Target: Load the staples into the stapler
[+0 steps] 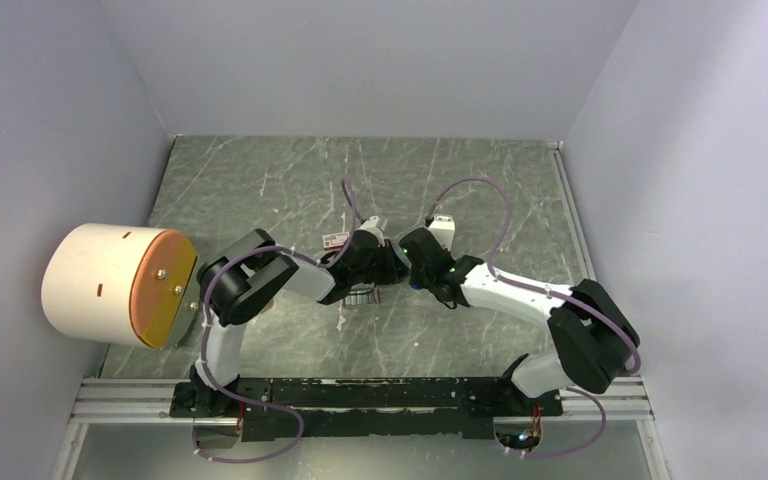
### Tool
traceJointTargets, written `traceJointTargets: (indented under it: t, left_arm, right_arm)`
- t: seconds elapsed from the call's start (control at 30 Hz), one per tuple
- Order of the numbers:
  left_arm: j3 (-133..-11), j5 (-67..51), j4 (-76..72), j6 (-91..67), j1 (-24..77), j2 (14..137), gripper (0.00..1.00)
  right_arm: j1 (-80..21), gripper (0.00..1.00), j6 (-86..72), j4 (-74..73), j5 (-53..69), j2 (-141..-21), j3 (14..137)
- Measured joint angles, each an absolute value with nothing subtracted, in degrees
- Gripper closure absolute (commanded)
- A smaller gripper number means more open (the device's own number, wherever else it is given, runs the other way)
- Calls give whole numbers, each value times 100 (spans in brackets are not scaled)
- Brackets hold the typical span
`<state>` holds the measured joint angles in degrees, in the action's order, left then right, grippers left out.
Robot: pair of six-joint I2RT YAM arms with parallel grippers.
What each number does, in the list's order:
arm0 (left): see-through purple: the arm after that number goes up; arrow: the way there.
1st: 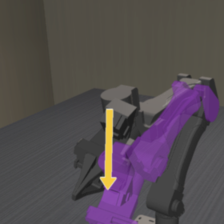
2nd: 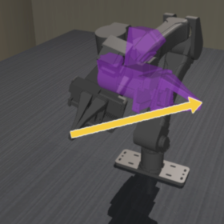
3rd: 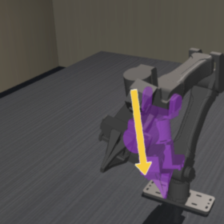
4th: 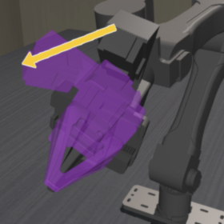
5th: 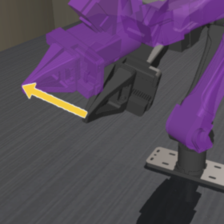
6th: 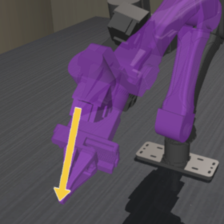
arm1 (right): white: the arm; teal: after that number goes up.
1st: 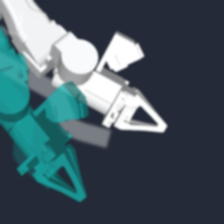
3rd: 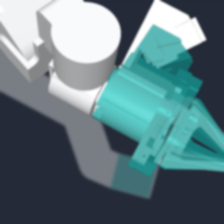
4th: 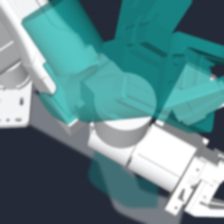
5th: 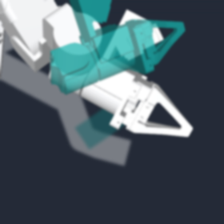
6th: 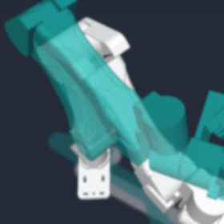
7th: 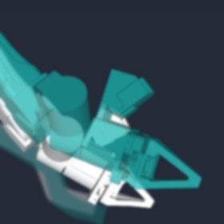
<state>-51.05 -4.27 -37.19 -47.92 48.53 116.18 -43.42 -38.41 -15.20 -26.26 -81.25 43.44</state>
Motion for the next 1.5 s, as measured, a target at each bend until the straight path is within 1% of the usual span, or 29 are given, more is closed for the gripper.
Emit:
traceJointTargets:
  t: [0.33,0.5,0.57,0.77,0.83,0.9,1.1,1.2,1.3,1.33,1.4,1.47,1.5]
  left_arm:
    - [-4434,-169,-3374,-4803,4877,10886,83]
    - [-4390,-40,-2926,-4744,4888,10624,83]
    - [-4368,-5,-2803,-4722,4888,10547,82]
    - [-4355,134,-2272,-4536,4888,10162,79]
    - [-4359,193,-2104,-4469,4888,10025,78]
    - [-4401,307,-1896,-4421,4890,9907,77]
    - [-4670,810,-1304,-4303,4888,9719,74]
    - [-4696,1000,-1033,-4257,4873,9539,69]
    - [-4696,1190,-749,-4204,4858,9177,62]
    - [-4696,1262,-650,-4178,4856,9011,59]
    - [-4700,1387,-460,-4112,4853,8639,49]
    - [-4707,1520,-220,-4012,4853,8197,33]
    - [-4709,1577,-108,-3955,4853,8003,27]
  right_arm:
    - [-4357,88,-4202,-1533,-2676,-8737,4541]
    - [-4359,86,-4283,-1551,-2786,-9072,4753]
    - [-4359,84,-4292,-1579,-2816,-9144,4825]
    - [-4355,72,-4244,-1949,-2906,-9303,5236]
    - [-4329,65,-4213,-2106,-2917,-9303,5395]
    - [-4283,54,-4191,-2222,-2895,-9306,5483]
    - [-4195,38,-4119,-2394,-2947,-9351,5590]
    - [-4171,32,-4069,-2475,-2956,-9334,5592]
    - [-4171,30,-4001,-2512,-2950,-9111,5590]
    - [-4171,30,-3970,-2515,-2939,-8949,5590]
    - [-4171,27,-3900,-2508,-2930,-8521,5586]
    - [-4171,22,-3806,-2495,-2923,-7996,5579]
    - [-4169,20,-3756,-2495,-2930,-7776,5577]
